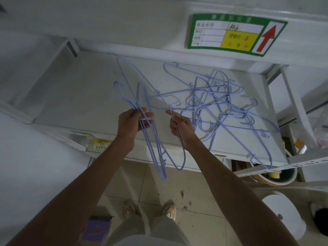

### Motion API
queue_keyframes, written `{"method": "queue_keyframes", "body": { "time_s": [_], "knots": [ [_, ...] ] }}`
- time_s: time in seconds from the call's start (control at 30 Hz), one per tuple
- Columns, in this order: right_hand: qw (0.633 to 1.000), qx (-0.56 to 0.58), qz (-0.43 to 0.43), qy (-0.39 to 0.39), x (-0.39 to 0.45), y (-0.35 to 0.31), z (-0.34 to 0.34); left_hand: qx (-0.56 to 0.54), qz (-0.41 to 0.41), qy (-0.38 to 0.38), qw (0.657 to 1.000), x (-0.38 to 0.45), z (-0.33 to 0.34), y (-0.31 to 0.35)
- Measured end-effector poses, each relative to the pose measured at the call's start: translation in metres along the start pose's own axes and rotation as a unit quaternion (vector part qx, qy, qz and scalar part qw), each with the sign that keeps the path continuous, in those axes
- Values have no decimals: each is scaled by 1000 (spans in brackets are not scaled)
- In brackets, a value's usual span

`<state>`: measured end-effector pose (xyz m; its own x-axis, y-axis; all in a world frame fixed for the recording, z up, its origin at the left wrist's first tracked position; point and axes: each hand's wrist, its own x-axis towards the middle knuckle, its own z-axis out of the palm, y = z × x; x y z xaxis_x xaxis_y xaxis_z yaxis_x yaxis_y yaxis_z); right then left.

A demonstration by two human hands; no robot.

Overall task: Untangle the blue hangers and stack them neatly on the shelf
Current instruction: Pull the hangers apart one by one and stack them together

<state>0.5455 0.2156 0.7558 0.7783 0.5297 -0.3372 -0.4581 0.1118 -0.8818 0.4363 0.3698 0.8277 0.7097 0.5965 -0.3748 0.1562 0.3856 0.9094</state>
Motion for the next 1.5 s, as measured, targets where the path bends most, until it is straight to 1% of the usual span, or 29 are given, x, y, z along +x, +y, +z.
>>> {"method": "queue_keyframes", "body": {
  "time_s": [0.07,0.17,0.27,0.37,0.53,0.63,0.7,0.77,0.83,0.9,0.97,1.1,1.33,1.5],
  "knots": [
    [1000,-6,3,6,-2,-3,0,20,12,-4,1000,-1,-11,7],
    [1000,24,-7,-15,-5,-14,6,78,47,-27,995,-3,-27,14],
    [998,43,-28,-34,-10,-31,15,88,55,-24,994,-4,-43,17],
    [997,35,-65,-34,-15,-47,18,90,55,-35,994,-3,-63,20],
    [987,-54,-150,-15,-26,-66,14,100,55,-39,993,0,-91,29],
    [968,-158,-196,0,-30,-76,12,115,51,-57,990,0,-96,41],
    [958,-204,-202,7,-30,-77,13,143,53,-74,986,2,-99,51],
    [956,-222,-190,24,-32,-75,14,158,70,-72,982,5,-101,56],
    [955,-226,-186,45,-33,-68,15,134,86,-56,986,7,-98,56],
    [951,-226,-201,68,-35,-59,15,93,77,-48,991,6,-92,51],
    [946,-227,-215,87,-38,-51,14,58,60,-48,995,4,-84,44],
    [942,-232,-215,115,-43,-44,7,-17,5,-64,998,2,-76,36],
    [935,-240,-225,133,-55,-45,2,-108,-54,-88,989,-9,-61,48],
    [927,-270,-223,135,-62,-44,0,-122,-54,-108,985,-19,-57,45]
  ]
}}
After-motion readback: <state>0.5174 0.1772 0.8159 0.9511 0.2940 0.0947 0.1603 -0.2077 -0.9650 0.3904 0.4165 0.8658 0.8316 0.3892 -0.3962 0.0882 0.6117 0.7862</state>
